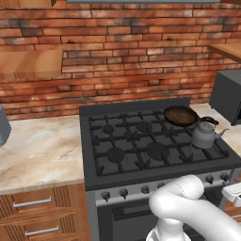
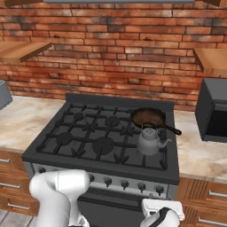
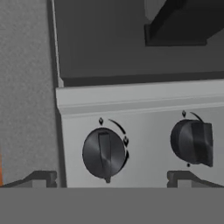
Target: Pick the kettle from the counter and place it on a stove burner. Then turn the burner on.
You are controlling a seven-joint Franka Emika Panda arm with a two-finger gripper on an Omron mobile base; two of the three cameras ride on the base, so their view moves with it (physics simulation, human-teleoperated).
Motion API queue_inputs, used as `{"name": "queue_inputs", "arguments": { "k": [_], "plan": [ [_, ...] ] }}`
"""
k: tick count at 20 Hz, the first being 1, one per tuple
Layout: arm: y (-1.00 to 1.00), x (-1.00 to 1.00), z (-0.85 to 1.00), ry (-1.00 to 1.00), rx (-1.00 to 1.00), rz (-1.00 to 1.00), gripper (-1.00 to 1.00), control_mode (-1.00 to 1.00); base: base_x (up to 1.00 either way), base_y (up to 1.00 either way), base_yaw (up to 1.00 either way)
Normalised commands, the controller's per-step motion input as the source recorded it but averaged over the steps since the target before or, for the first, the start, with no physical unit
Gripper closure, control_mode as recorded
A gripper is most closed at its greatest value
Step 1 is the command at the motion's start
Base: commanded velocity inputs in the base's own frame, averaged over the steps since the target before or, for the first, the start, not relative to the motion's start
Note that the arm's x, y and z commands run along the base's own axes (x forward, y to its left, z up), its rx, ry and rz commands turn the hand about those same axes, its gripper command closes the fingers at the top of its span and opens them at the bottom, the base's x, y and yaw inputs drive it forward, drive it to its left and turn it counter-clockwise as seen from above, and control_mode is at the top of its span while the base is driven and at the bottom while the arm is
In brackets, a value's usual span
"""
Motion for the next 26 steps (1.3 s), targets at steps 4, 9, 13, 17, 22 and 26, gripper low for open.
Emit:
{"name": "queue_inputs", "arguments": {
  "k": [4, 9, 13, 17, 22, 26],
  "plan": [
    [0.0, 0.11, -0.08, 0.0, 0.0, 0.0, -1.0, -1.0, 0.0, 0.0, 0.0],
    [0.0, 0.09, -0.14, 0.0, -0.03, 0.0, -1.0, -1.0, 0.0, 0.0, 0.0],
    [0.0, 0.19, -0.02, 0.0, 0.0, 0.0, -1.0, -1.0, 0.0, 0.0, 0.0],
    [0.0, 0.23, -0.06, 0.0, 0.0, 0.0, -1.0, -1.0, 0.0, 0.0, 0.0],
    [0.0, 0.2, -0.09, 0.0, 0.0, 0.0, -1.0, -1.0, 0.0, 0.0, 0.0],
    [0.0, 0.15, -0.08, 0.0, 0.0, 0.0, -1.0, -1.0, 0.0, 0.0, 0.0]
  ]
}}
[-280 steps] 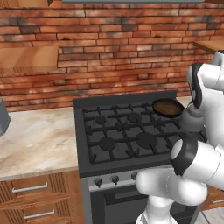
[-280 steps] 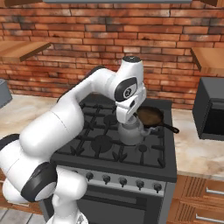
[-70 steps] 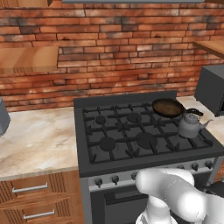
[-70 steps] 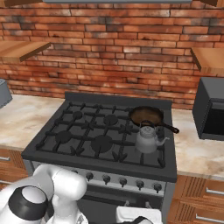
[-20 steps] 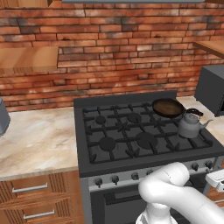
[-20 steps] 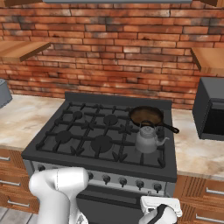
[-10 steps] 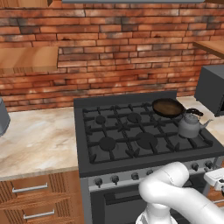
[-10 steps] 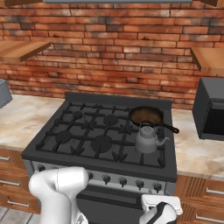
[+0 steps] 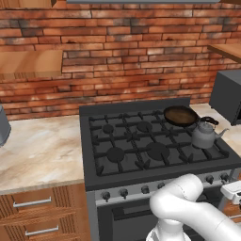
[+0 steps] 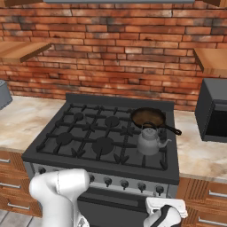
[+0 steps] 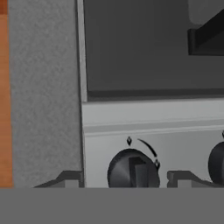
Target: Pick the kettle from the counter and place it on a stove burner. Then turn the burner on.
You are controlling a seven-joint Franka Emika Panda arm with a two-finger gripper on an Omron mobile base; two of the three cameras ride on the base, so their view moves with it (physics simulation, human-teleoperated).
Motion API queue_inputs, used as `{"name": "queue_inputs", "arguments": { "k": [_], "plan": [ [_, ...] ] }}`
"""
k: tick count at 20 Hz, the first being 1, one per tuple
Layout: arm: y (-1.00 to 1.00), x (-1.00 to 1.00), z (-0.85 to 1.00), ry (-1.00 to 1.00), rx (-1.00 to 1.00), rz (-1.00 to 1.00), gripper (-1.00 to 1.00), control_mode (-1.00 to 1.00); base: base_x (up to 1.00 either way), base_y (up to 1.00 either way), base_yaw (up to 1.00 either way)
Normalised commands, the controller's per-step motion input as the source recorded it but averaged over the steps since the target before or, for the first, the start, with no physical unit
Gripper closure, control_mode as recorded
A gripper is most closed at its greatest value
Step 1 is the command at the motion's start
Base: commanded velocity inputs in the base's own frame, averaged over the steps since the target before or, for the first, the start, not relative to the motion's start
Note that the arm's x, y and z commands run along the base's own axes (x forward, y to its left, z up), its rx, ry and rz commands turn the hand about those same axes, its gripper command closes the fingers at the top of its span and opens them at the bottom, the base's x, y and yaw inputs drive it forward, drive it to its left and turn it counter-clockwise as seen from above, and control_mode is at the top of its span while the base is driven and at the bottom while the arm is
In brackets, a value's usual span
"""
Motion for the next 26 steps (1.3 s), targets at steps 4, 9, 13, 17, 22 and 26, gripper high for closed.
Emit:
{"name": "queue_inputs", "arguments": {
  "k": [4, 9, 13, 17, 22, 26],
  "plan": [
    [0.0, -0.15, 0.0, -0.03, 0.0, 0.0, -1.0, -1.0, 0.0, 0.0, 0.0],
    [0.03, -0.18, 0.0, -0.17, 0.0, -0.03, -1.0, -1.0, 0.0, 0.0, 0.0],
    [0.0, 0.01, 0.01, -0.08, 0.0, -0.05, -1.0, -1.0, 0.0, 0.0, 0.0],
    [0.14, 0.16, 0.0, 0.0, 0.0, -0.07, -1.0, -1.0, 0.0, 0.0, 0.0],
    [0.23, 0.13, 0.0, 0.0, 0.0, -0.09, -1.0, -1.0, 0.0, 0.0, 0.0],
    [0.0, 0.0, 0.0, 0.0, 0.0, 0.0, -1.0, -1.0, 0.0, 0.0, 0.0]
  ]
}}
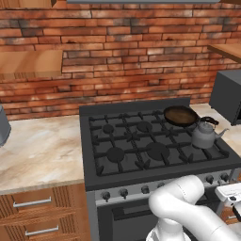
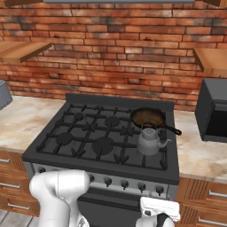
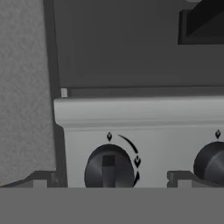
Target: Pick the kettle from the counter and place it on a stove burner. Then turn the burner on.
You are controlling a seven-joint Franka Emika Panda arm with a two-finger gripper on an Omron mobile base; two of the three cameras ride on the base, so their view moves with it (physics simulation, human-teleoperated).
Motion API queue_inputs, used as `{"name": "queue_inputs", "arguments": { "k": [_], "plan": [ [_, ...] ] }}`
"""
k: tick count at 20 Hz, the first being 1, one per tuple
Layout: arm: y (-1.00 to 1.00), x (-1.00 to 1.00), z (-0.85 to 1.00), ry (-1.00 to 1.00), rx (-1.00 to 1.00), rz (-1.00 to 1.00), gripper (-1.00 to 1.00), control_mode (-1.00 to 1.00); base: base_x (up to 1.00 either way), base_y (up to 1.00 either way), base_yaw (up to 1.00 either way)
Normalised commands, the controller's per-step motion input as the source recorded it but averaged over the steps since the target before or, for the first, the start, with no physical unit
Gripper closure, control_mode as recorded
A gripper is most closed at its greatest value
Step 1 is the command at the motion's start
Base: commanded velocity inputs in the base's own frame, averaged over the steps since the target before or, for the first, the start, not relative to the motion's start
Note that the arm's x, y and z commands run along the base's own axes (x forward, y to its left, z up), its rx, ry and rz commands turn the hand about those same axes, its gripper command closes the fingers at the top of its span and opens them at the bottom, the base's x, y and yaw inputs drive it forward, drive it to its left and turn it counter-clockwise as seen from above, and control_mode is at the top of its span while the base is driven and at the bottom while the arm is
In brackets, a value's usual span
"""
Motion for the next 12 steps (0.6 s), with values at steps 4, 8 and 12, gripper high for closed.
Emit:
{"name": "queue_inputs", "arguments": {
  "k": [4, 8, 12],
  "plan": [
    [0.0, 0.02, 0.0, 0.0, 0.0, 0.0, -1.0, -1.0, 0.0, 0.0, 0.0],
    [0.0, 0.07, 0.0, 0.0, 0.0, 0.0, -1.0, -1.0, 0.0, 0.0, 0.0],
    [-0.04, 0.03, 0.0, 0.0, 0.0, 0.0, -1.0, -1.0, 0.0, 0.0, 0.0]
  ]
}}
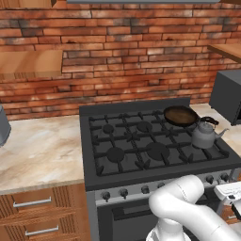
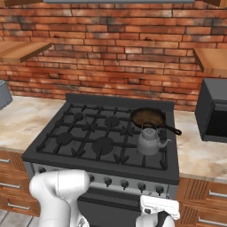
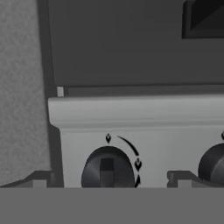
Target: Pick the kettle from the counter and place it on a stove burner. Then turn the burner on.
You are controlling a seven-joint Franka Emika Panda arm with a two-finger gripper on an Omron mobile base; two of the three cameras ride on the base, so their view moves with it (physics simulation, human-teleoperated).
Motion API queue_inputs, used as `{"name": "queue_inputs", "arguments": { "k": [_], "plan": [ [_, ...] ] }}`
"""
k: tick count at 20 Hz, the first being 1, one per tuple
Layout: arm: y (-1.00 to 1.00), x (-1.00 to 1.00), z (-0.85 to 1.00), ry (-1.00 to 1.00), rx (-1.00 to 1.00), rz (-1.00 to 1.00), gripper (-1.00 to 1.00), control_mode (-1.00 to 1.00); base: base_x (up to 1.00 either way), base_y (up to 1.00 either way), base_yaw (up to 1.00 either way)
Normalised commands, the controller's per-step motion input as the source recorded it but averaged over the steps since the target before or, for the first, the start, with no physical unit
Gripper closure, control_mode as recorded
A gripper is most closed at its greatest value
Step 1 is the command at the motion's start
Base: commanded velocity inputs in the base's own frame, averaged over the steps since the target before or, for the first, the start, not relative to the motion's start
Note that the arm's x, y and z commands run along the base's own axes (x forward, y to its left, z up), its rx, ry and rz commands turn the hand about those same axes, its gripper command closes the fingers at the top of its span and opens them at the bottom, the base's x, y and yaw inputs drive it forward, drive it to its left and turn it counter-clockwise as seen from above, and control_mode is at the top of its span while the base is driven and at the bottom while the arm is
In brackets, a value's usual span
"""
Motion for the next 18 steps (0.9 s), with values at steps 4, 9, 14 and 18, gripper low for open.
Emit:
{"name": "queue_inputs", "arguments": {
  "k": [4, 9, 14, 18],
  "plan": [
    [-0.08, 0.01, 0.0, 0.0, 0.01, 0.0, -1.0, -1.0, 0.0, 0.0, 0.0],
    [-0.06, 0.0, 0.0, 0.0, 0.0, 0.0, -1.0, -1.0, 0.0, 0.0, 0.0],
    [0.0, 0.0, 0.0, 0.0, 0.0, 0.0, -1.0, -1.0, 0.0, 0.0, 0.0],
    [0.0, 0.0, 0.0, 0.0, 0.0, 0.0, 1.0, -1.0, 0.0, 0.0, 0.0]
  ]
}}
